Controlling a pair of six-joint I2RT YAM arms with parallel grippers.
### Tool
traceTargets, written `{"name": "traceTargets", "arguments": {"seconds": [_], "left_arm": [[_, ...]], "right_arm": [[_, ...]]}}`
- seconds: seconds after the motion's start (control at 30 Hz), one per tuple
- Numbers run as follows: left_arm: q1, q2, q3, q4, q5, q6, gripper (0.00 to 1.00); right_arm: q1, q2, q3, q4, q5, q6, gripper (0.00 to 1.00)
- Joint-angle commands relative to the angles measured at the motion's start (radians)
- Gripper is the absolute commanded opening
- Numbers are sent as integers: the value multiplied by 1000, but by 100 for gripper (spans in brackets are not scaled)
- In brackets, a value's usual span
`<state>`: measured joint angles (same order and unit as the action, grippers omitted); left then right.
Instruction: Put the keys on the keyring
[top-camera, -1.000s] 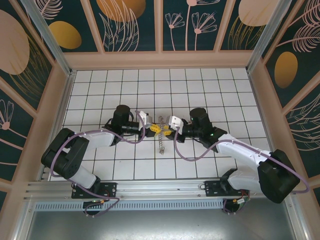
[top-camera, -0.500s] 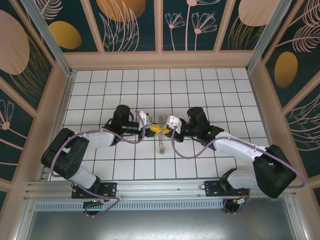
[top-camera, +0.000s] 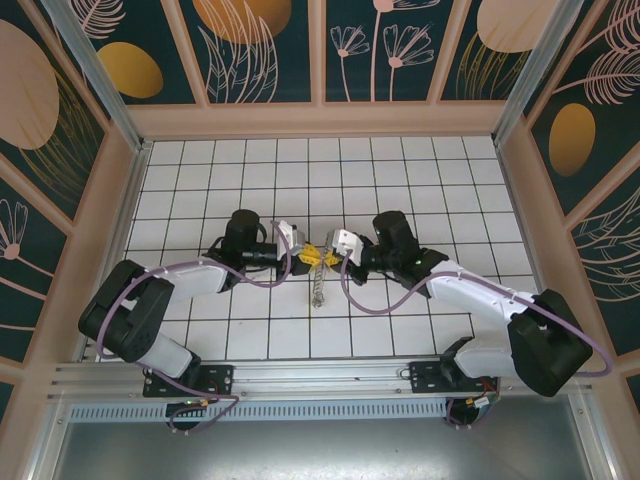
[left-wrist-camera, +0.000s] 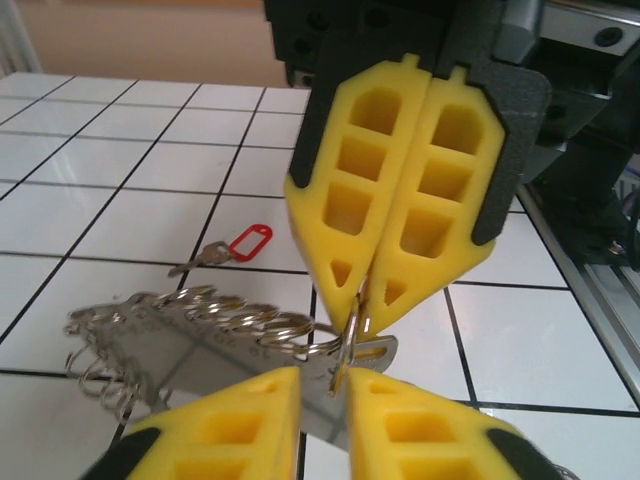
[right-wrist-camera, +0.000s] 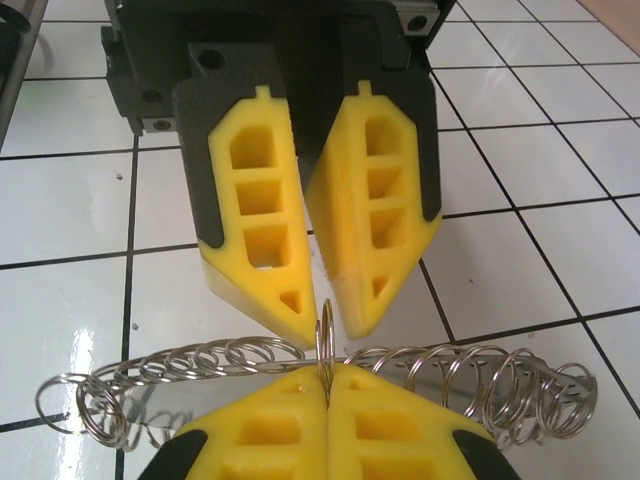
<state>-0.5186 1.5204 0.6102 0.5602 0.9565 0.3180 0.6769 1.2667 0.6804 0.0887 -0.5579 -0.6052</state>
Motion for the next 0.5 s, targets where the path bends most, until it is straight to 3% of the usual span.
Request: {"name": "traceTargets", "arguments": {"seconds": [0.0, 0.23, 0.33, 0.47], "left_arm": [[-6, -55, 24, -76, -62, 37, 22], [-7, -139, 7, -137, -110, 54, 25], [-12, -162, 6, -143, -118, 70, 31], [-40, -153, 66, -275, -146, 141, 32]], "right_arm": [[10, -4, 53, -42, 13, -33, 0], [10, -5, 57, -53, 26, -52, 0], [11, -4, 57, -46, 26, -56, 0], [11, 1, 55, -39, 26, -57, 0]]}}
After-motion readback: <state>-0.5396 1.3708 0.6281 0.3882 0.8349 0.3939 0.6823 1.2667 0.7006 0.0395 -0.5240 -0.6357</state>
